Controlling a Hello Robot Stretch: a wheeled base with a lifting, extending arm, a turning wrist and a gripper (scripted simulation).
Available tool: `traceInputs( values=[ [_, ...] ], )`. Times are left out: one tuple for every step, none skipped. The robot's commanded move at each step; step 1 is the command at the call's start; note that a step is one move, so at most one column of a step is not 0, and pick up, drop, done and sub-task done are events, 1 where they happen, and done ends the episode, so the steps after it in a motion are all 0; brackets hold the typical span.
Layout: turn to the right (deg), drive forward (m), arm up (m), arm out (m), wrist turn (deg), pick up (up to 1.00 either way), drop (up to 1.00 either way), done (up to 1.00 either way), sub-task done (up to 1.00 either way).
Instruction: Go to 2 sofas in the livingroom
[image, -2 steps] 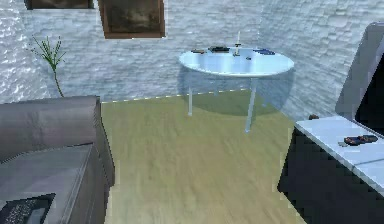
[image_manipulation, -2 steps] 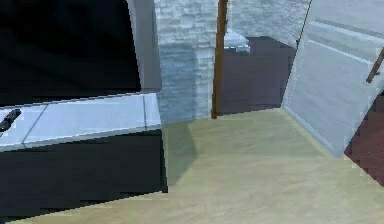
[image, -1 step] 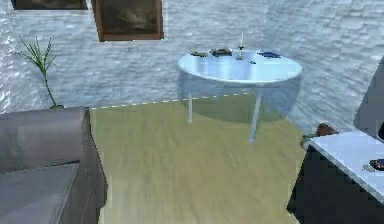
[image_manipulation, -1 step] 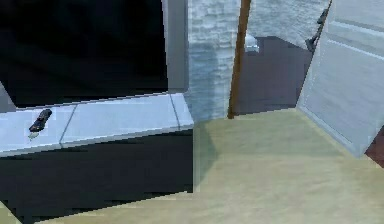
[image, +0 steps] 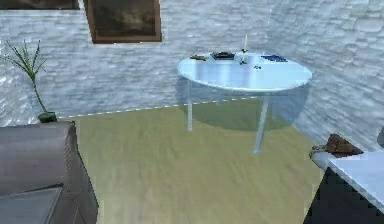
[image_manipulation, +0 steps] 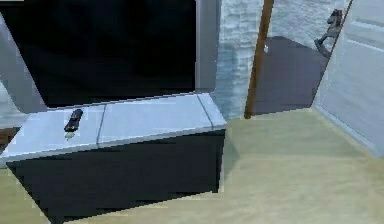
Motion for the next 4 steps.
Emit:
traceInputs(
  values=[
    [45.0,0.0,0.0,0.0,0.0,0.0,0.0,0.0,0.0],
    [30.0,0.0,0.0,0.0,0.0,0.0,0.0,0.0,0.0],
    [0.0,0.05,0.0,0.0,0.0,0.0,0.0,0.0,0.0],
    [-45.0,0.0,0.0,0.0,0.0,0.0,0.0,0.0,0.0]
  ],
)
